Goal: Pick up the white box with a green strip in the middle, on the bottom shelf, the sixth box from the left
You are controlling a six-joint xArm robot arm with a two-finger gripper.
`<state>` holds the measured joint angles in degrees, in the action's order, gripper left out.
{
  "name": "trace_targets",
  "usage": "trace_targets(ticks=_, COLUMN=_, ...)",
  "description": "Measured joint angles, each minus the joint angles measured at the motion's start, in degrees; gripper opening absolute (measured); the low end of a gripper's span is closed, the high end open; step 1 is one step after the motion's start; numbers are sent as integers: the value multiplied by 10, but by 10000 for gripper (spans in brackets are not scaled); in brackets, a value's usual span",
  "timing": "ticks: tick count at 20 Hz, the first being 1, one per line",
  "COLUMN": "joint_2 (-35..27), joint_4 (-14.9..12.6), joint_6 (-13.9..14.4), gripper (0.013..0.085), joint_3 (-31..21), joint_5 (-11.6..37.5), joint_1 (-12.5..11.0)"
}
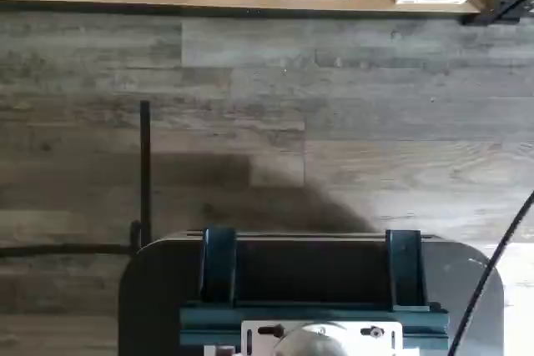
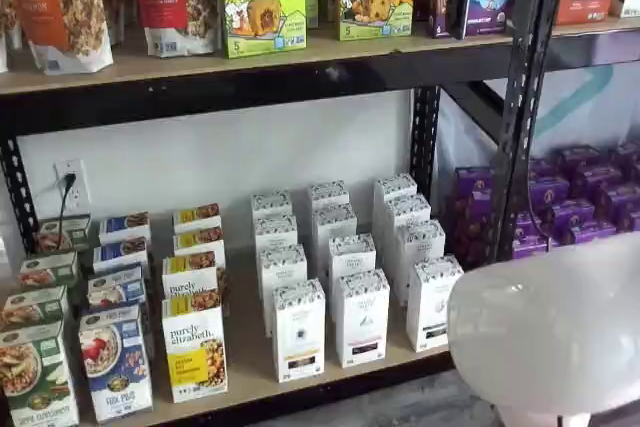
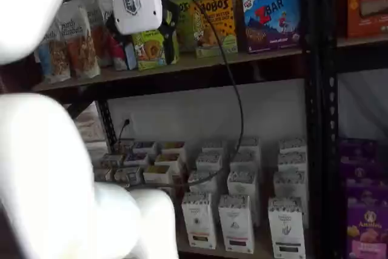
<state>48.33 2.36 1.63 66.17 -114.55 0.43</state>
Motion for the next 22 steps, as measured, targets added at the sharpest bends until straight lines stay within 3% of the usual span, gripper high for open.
trace_targets(ticks=3, joint_2=-9, joint_4=-33, joint_6=14, gripper=850, joint_3=8, joint_5=-15, joint_1=30)
trace_targets(ticks=8, joint_2=-5, joint_4=-33, joint_6=12, gripper=850, joint_3=1, joint_5=-9, joint_1=26)
trace_targets(ticks=14, joint_2=22, joint_4=-57, joint_6=5, gripper=850, joint_3=-63, joint_5=54, joint_1=24)
trace_targets(ticks=19, joint_2=42, joint_4=-66, joint_6=-17, gripper=850, joint_3=-133, joint_5=115, joint_1=0)
trace_targets(ticks=22, joint_2=49, joint_4=-50, joint_6=-40, gripper=850, joint_3=-186, joint_5=158, joint_1=-30)
